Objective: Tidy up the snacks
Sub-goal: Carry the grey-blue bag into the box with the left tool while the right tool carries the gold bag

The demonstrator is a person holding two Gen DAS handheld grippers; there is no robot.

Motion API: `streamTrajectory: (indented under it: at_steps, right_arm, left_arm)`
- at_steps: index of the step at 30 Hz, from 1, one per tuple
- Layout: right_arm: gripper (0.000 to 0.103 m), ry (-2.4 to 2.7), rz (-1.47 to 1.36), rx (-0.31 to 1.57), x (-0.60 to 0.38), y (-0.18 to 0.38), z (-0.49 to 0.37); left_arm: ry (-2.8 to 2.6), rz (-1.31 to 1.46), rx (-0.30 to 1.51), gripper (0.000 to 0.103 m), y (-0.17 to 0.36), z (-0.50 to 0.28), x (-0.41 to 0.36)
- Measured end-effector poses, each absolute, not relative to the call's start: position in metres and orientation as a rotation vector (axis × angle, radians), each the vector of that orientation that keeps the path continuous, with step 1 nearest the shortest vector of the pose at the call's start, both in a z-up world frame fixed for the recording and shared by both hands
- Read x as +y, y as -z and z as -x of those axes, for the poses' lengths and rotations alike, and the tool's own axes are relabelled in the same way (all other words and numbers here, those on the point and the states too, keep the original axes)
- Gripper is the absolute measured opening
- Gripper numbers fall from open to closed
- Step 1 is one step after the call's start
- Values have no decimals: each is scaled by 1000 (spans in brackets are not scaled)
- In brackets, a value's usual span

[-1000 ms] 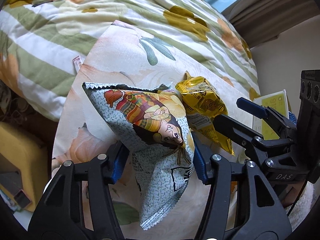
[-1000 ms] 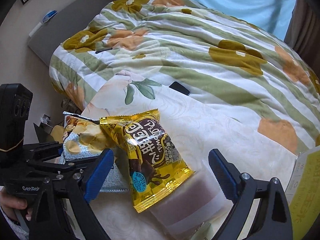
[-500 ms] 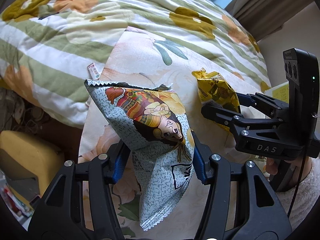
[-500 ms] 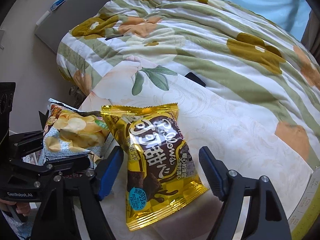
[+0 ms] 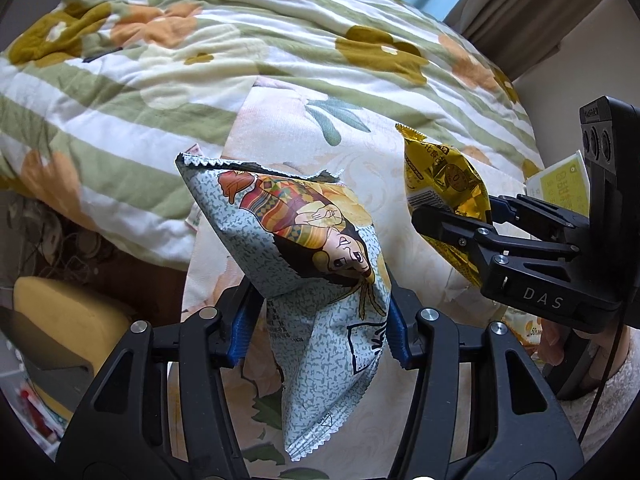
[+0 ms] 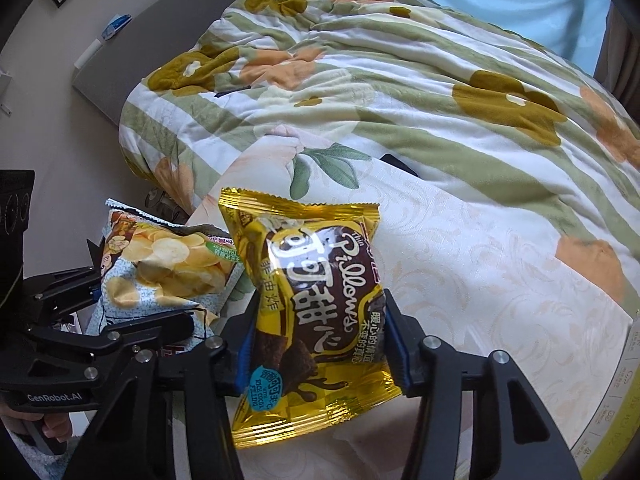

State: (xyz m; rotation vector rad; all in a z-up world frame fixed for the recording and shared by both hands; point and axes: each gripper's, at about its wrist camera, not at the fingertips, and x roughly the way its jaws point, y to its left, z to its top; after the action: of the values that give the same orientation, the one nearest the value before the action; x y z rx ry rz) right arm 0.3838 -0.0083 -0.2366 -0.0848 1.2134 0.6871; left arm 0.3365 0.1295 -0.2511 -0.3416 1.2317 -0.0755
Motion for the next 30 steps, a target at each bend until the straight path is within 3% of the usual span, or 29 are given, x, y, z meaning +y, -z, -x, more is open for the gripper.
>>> streamTrajectory:
  at_steps: [15,30]
  right_arm:
    - [49,-390,-94,1056,-82,132,-336]
    - [49,-99,-220,937,-261,68,-258]
  left_arm:
    - [291,238,1075,50,157,-343,69]
    - [461,189,934,50,69,-320,-114]
